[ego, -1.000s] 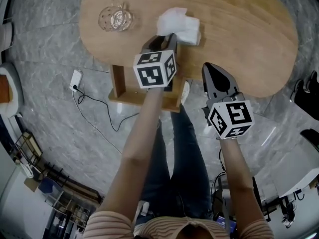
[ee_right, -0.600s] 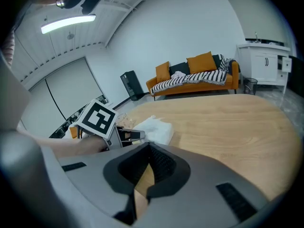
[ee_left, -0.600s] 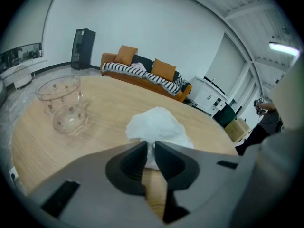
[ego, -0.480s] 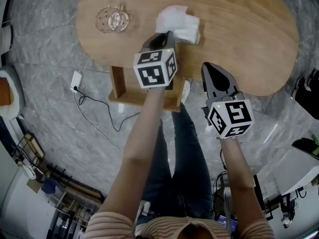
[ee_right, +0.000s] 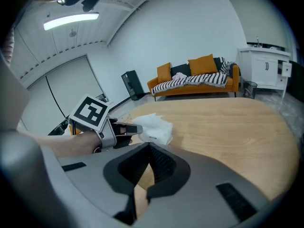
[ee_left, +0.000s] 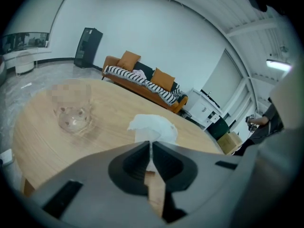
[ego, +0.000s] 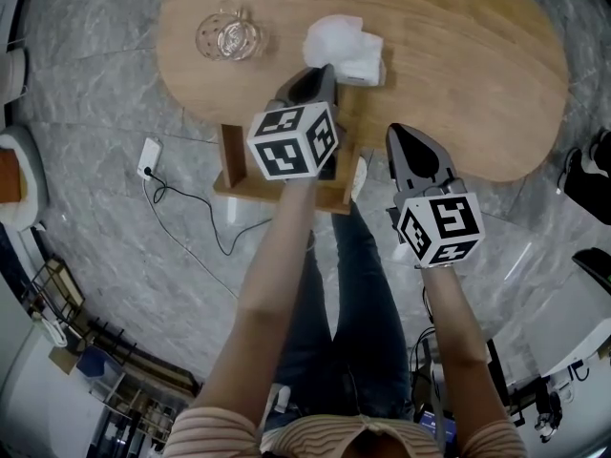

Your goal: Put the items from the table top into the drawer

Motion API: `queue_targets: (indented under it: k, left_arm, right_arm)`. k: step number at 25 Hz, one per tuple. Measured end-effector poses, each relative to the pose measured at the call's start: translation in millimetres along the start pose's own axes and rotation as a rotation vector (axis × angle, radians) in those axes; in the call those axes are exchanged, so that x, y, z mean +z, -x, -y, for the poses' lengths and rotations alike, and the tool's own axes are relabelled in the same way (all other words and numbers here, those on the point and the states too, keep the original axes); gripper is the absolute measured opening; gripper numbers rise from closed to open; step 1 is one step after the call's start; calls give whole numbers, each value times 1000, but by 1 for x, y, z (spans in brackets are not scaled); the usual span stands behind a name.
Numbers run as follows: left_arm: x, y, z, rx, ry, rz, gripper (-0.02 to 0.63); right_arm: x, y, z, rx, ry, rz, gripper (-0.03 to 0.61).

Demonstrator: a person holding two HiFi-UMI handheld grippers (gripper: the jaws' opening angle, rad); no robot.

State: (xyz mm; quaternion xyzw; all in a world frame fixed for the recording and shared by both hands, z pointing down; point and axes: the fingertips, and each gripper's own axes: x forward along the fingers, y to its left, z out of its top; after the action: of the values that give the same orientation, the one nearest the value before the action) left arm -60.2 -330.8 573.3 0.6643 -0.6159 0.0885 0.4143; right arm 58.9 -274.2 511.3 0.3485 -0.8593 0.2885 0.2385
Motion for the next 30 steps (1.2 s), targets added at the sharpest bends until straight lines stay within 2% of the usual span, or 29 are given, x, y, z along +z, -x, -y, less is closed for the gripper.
queue_targets:
  k: [11,20,30]
  left_arm:
    - [30,74,0,-64,47,100,28]
    - [58,169,-7,-124,49,174,28]
    - [36,257,-45,-151,48,172,28]
  right_arm:
    - [14,23,-44,-22,34,45,8]
    - [27,54,-98,-78,40,93,8]
    - [14,76,-166,-131,39,126,8]
